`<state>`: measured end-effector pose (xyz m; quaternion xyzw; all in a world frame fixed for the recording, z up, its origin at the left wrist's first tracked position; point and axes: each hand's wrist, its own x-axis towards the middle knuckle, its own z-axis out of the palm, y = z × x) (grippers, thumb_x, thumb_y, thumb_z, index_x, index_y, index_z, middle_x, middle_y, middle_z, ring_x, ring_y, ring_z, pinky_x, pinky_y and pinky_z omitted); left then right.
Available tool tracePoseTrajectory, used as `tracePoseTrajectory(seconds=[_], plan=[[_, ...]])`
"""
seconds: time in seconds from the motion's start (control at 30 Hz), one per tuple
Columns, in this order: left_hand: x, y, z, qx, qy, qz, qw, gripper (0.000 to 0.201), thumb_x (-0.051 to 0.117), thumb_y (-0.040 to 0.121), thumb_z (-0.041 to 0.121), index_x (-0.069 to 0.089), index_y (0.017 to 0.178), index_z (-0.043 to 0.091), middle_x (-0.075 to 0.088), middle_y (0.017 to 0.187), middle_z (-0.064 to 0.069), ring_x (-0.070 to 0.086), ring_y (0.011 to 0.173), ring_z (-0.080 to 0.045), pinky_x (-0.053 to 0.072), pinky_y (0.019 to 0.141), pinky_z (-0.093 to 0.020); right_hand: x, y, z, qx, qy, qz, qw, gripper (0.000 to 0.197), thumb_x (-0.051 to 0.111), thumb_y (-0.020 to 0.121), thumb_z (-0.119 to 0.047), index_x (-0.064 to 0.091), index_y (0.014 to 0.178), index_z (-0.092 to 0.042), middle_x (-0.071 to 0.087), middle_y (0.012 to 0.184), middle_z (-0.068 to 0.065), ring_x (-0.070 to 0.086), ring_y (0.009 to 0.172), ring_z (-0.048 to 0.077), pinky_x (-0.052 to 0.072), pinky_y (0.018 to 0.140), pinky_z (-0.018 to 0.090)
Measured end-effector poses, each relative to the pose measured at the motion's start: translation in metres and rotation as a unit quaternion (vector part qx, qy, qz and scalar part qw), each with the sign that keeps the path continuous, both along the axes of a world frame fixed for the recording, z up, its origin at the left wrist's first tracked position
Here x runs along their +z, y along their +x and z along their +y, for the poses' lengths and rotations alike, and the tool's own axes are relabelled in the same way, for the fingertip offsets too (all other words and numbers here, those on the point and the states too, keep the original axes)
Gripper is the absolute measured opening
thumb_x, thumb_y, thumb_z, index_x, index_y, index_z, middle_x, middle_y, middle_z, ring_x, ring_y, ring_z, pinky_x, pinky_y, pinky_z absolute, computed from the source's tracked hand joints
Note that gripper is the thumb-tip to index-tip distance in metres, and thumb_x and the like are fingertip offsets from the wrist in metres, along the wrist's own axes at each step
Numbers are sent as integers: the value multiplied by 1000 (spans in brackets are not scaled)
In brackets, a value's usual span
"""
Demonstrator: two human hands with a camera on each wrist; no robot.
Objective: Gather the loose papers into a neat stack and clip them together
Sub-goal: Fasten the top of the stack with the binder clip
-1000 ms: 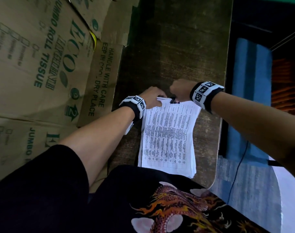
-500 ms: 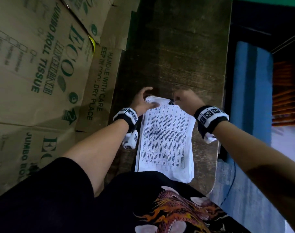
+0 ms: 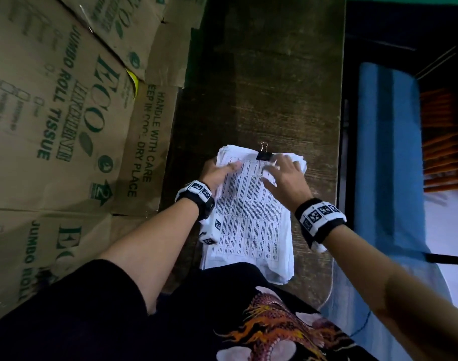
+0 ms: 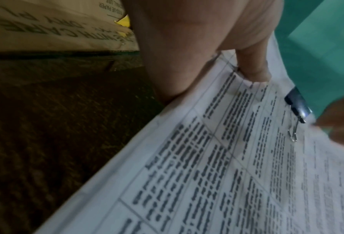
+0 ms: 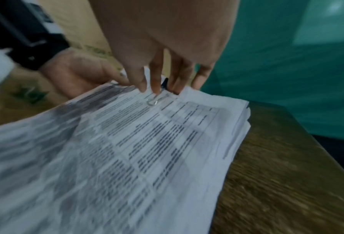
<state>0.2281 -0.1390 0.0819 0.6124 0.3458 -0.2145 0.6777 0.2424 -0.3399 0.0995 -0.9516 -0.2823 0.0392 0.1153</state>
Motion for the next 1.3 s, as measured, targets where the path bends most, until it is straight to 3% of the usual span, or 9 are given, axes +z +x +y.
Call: tracePoseTrajectory(seconds=[0.2,0.33,0.47,0.63,0.77,0.87,1.03,1.17,1.3], plan=[[11,-2,0,9,-36,-12,999,21,73,82,26,62,93,13,64,90,6,60,80,-7,42,98,-34,30,42,22,5,-102,175,979,100,77,74,-43,21,152,-14,37,152,11,32,140,28,22,112,39],[18,-5,9,10,-79,5,997,36,78,76,26,67,104,7,73,93,-10,70,84,-24,57,78,-37,39,70,36,17,-98,288,953,75,81,74,-25,44,138,-19,62,126,10,57,115,29,44,90,34],[8,-7,19,15,-106,-18,994,80,88,49,36,62,117,5,67,112,-17,65,105,-34,49,96,-49,53,88,52,58,-106,330,936,33,81,72,-13,67,101,-9,70,95,7,64,91,24,46,75,31],[17,-29,38,-74,-36,-46,996,49,86,65,25,65,109,18,68,115,-8,68,99,-17,57,76,-27,65,97,59,47,-50,347,935,28,82,70,-11,70,95,-9,72,91,7,65,86,22,51,79,36],[-2,-51,38,-71,36,13,997,92,90,58,29,45,137,9,51,136,-5,45,131,-24,39,104,-37,69,98,50,2,31,321,947,29,81,73,-11,66,98,-17,69,93,0,62,86,17,48,79,31],[-10,-42,31,-40,26,23,999,67,82,72,15,50,130,2,58,119,0,53,112,-14,36,94,-28,52,89,20,-128,95,211,964,52,82,73,-28,57,119,-26,62,116,-2,57,113,20,44,98,42],[-8,-4,28,-42,-12,31,999,96,88,62,30,37,136,-2,54,134,-6,42,124,-12,23,113,-44,-20,61,-59,-378,242,349,823,108,80,42,-76,48,126,-15,63,123,14,65,103,24,55,87,47],[-6,44,10,-9,4,2,1000,100,82,71,22,20,147,2,34,150,-13,28,140,-27,20,114,-47,-13,22,-63,-301,282,524,746,54,74,78,-37,60,122,-10,72,109,6,71,91,11,57,84,37],[-5,83,-17,-86,-1,-47,995,80,77,72,-2,39,140,15,53,137,-3,45,130,-21,35,110,-40,-31,53,-69,-407,358,397,741,30,74,82,-9,64,111,-6,73,98,2,69,89,19,54,87,44]])
